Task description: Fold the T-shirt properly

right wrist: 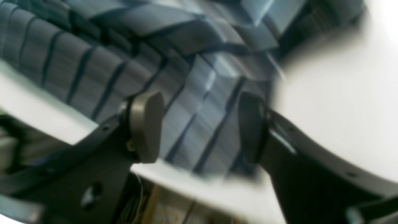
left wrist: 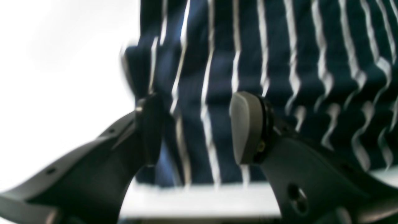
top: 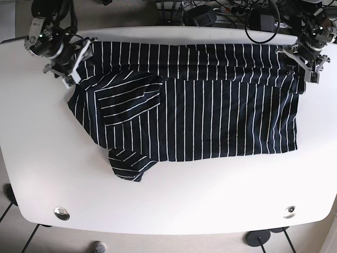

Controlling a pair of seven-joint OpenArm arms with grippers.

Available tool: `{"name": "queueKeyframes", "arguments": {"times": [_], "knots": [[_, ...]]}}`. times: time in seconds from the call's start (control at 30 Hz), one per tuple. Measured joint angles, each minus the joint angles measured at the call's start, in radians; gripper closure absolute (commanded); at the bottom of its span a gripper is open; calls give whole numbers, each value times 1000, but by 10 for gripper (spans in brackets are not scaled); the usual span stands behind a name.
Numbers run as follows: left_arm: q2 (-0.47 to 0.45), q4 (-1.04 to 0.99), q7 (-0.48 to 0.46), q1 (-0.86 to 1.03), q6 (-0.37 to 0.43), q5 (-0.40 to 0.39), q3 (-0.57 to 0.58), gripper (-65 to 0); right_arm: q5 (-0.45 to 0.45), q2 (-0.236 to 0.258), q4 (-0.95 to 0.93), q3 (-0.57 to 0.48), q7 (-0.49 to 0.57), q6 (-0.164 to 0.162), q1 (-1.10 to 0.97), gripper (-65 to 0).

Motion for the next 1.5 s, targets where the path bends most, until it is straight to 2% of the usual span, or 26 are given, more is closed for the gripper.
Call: {"name": "queueKeyframes", "arguments": {"times": [0.1, 0.23, 0.33, 0.4, 0.47, 0.53, 0.6, 0.77, 0.93, 0.97, 1.0, 1.03, 1.1, 1.27, 1.4, 1.5], "knots": [[16, 2, -1, 3, 4, 5, -62, -311, -3, 5, 0, 87, -2, -3, -35, -425], [27, 6, 0, 23, 4, 5, -108, -311, 14, 3, -56, 90, 3, -2, -60, -417], [57, 6, -11, 19, 5, 6, -201, -312, 7, 2, -152, 90, 2, -2, -56, -412], [71, 5, -7, 20, 6, 7, -209, -312, 7, 0, -169, 90, 5, -2, -42, -357], [76, -24, -15, 14, 6, 5, -209, -312, 7, -18, -188, 94, 24, -3, -24, -205], [77, -60, -14, 14, 6, 6, -209, -312, 16, -26, -195, 94, 24, -2, -16, -135], [76, -109, -14, 17, 7, 8, -209, -312, 19, -29, -196, 93, 24, -2, -13, -113], [28, -210, -17, 19, 7, 0, -122, -307, 22, -33, -194, 94, 23, -2, -13, -108], [21, -233, -40, 14, 7, -7, -108, -303, 22, -33, -194, 95, 24, -2, -13, -106], [21, -233, -40, 14, 7, -7, -108, -282, 21, -33, -194, 95, 23, -2, -13, -92], [20, -234, -41, 14, 7, -6, -108, -229, 21, -33, -194, 95, 23, -2, -13, -59], [16, -234, -39, 14, 7, -7, -109, -150, 22, -33, -194, 95, 23, -2, -13, -21], [2, -235, -25, 14, -1, -7, -105, -35, 22, -33, -194, 95, 22, -2, -10, -19], [7, -150, -7, 29, 0, -1, -113, -15, 20, -29, -192, 95, 19, -2, -8, -16], [35, -18, -7, 78, 0, -5, -140, -15, 24, -6, -123, 137, 8, 2, -75, -16], [47, 7, -5, 120, -4, -7, -137, -15, 26, 8, -114, 164, 2, 2, -116, -16]]}}
